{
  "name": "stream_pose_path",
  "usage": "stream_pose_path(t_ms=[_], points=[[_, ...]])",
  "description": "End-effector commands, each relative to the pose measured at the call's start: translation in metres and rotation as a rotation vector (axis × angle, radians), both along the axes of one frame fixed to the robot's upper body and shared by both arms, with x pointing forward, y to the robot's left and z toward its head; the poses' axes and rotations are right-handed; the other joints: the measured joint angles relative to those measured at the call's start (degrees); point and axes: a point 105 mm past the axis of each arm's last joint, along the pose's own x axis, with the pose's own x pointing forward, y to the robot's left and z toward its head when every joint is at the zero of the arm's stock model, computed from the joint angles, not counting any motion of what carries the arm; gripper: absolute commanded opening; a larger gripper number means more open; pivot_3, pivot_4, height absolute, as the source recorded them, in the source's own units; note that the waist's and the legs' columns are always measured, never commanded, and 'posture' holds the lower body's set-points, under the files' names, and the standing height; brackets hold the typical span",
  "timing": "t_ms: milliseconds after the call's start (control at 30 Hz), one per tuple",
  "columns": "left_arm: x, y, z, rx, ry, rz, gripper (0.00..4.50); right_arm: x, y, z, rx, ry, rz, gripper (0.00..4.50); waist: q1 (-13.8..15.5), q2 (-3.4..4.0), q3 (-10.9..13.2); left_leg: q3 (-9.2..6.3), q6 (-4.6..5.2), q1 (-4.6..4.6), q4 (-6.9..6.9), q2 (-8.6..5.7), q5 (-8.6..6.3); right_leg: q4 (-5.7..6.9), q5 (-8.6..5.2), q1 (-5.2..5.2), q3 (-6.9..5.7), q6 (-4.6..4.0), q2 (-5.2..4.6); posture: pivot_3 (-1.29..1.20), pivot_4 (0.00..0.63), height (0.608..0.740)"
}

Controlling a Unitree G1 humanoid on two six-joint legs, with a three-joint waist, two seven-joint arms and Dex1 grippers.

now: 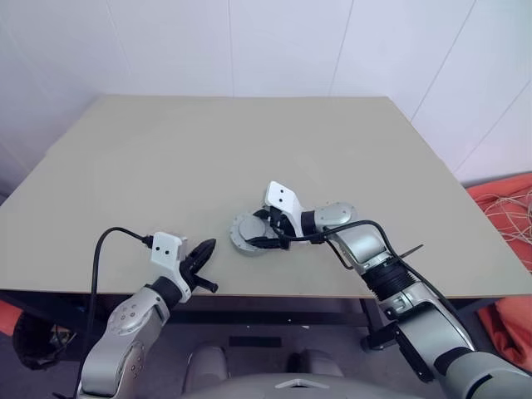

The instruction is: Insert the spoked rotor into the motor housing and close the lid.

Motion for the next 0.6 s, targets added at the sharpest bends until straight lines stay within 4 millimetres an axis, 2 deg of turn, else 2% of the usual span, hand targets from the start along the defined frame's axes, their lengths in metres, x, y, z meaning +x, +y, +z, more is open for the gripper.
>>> stream_pose_path(t_ms=[33, 167, 367, 600], points=[[0.003, -0.002, 0.015, 0.000, -0.063, -0.012, 0.00, 0.001, -0.012, -0.007, -0.081, -0.014, -0.003, 3.11, 0.1, 0.01, 0.0, 0.00, 0.00, 0.00, 0.00, 0.00, 0.00, 0.00, 0.00, 0.00, 0.00, 0.00, 0.00, 0.00, 0.000, 0.740], [0.012, 0.006, 0.021, 0.040, -0.091, -0.005, 0.00, -0.001, -0.010, -0.008, -0.083, -0.010, 0.000, 3.11, 0.2, 0.02, 0.0, -0.01, 0.00, 0.01, 0.00, 0.00, 0.00, 0.01, -0.01, 0.01, -0.01, 0.01, 0.01, 0.00, 0.000, 0.740], [0.041, 0.014, 0.035, 0.047, -0.120, -0.007, 0.00, -0.003, -0.007, -0.010, -0.076, -0.002, 0.001, 3.11, 0.2, 0.07, 0.0, -0.01, 0.00, 0.04, 0.00, -0.02, 0.00, 0.03, 0.00, 0.03, 0.00, 0.01, 0.01, 0.00, 0.000, 0.740], [0.054, -0.006, 0.033, -0.047, -0.031, -0.131, 0.00, -0.004, -0.003, -0.011, -0.067, 0.000, -0.003, 3.11, 0.1, 0.15, -0.1, 0.02, -0.01, 0.03, 0.00, -0.05, 0.01, 0.02, 0.20, 0.00, 0.00, -0.36, 0.06, 0.00, 0.000, 0.740]])
